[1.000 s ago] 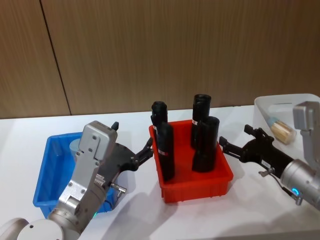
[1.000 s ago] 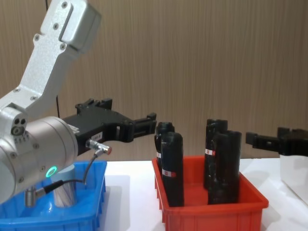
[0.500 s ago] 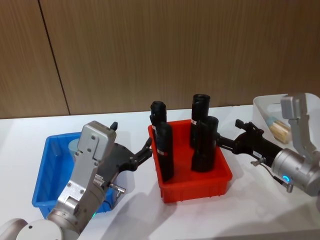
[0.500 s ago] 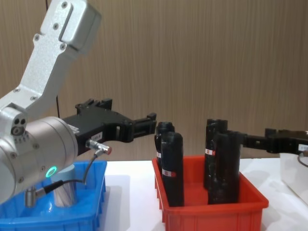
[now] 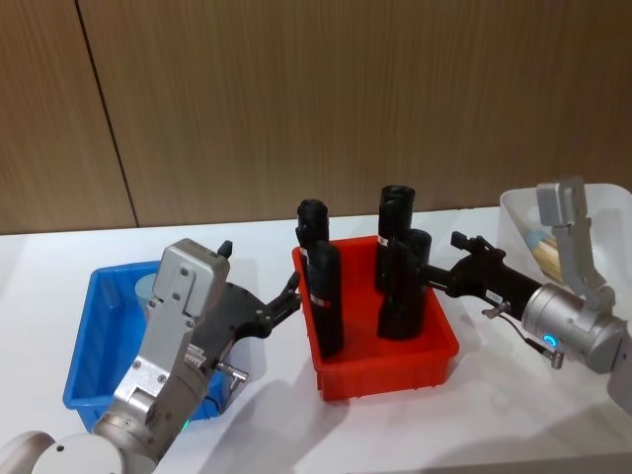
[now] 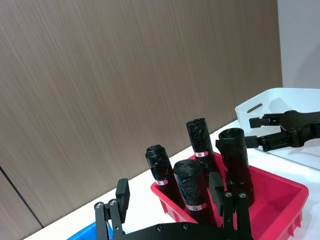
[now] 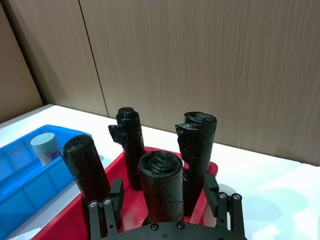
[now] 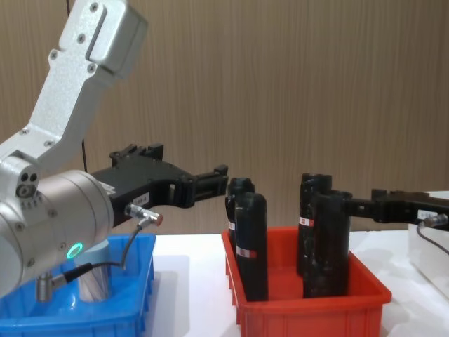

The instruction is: Pick the cotton swabs from the blue box and place them into the white box.

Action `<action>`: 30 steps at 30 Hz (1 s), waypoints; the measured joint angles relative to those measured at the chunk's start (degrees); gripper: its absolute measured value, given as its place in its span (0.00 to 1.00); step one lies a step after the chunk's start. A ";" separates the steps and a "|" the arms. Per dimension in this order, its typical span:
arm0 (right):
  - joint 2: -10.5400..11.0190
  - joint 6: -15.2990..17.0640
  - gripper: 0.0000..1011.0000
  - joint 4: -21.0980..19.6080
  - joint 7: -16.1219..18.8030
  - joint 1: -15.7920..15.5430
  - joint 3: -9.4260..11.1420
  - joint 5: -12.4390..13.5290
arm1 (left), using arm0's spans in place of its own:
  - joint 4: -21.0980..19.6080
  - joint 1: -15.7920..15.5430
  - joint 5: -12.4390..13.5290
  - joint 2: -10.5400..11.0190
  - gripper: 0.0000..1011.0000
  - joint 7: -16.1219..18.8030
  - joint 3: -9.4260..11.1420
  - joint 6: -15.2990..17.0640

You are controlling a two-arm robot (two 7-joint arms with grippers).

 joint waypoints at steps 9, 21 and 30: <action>-0.79 -1.18 0.99 3.87 0.53 2.29 -0.40 0.02 | 0.00 0.00 0.00 0.00 0.99 0.00 0.00 0.00; -1.63 -2.87 0.99 8.34 0.83 4.83 -0.70 0.03 | 0.00 0.00 0.00 0.00 0.99 0.00 0.00 0.00; -2.46 -4.39 0.99 12.40 1.32 7.07 -1.15 -0.01 | 0.00 0.00 0.00 0.00 0.99 0.00 0.00 0.00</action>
